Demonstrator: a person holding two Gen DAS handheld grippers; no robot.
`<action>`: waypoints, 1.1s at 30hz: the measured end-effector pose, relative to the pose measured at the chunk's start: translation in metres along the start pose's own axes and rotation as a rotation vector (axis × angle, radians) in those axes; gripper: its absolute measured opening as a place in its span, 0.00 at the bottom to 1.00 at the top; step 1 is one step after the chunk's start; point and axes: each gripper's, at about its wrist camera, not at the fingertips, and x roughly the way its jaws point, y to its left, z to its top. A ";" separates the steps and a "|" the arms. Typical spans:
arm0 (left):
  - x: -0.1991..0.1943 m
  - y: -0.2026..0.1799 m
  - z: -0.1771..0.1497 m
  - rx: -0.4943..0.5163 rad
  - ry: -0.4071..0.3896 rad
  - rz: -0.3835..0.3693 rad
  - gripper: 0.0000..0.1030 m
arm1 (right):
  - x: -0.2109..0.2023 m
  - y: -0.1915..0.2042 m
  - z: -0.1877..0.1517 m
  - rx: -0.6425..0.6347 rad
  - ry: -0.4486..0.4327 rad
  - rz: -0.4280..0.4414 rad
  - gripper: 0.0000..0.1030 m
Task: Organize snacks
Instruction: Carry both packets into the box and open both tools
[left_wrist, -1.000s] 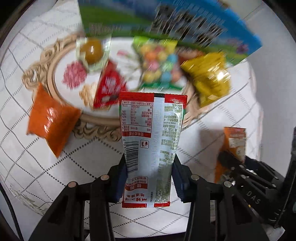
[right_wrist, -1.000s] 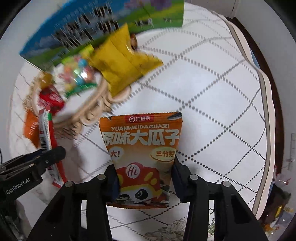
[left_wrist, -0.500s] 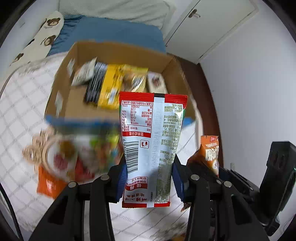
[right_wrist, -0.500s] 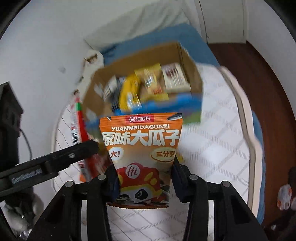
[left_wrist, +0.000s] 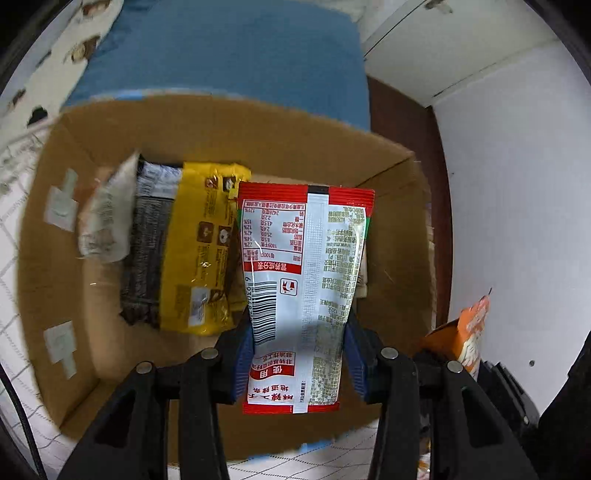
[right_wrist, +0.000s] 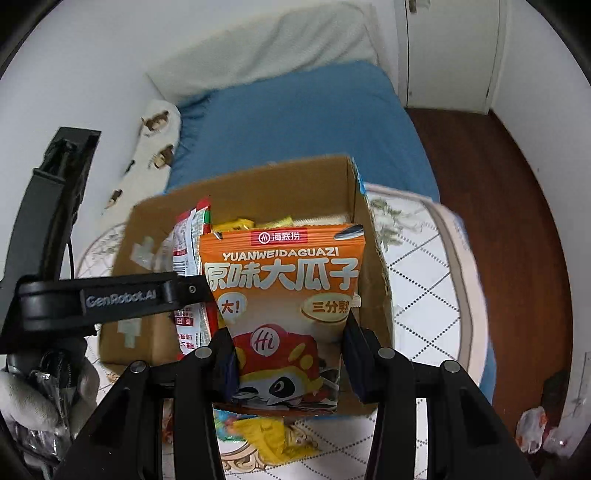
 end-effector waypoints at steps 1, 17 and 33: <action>0.008 0.002 0.003 -0.009 0.019 -0.003 0.40 | 0.008 0.000 0.001 -0.007 0.014 -0.005 0.46; 0.061 0.015 0.003 -0.024 0.081 0.042 0.70 | 0.094 0.001 0.003 -0.066 0.222 -0.067 0.85; 0.004 -0.002 -0.004 0.051 -0.105 0.187 0.81 | 0.055 0.006 0.008 -0.047 0.145 -0.080 0.88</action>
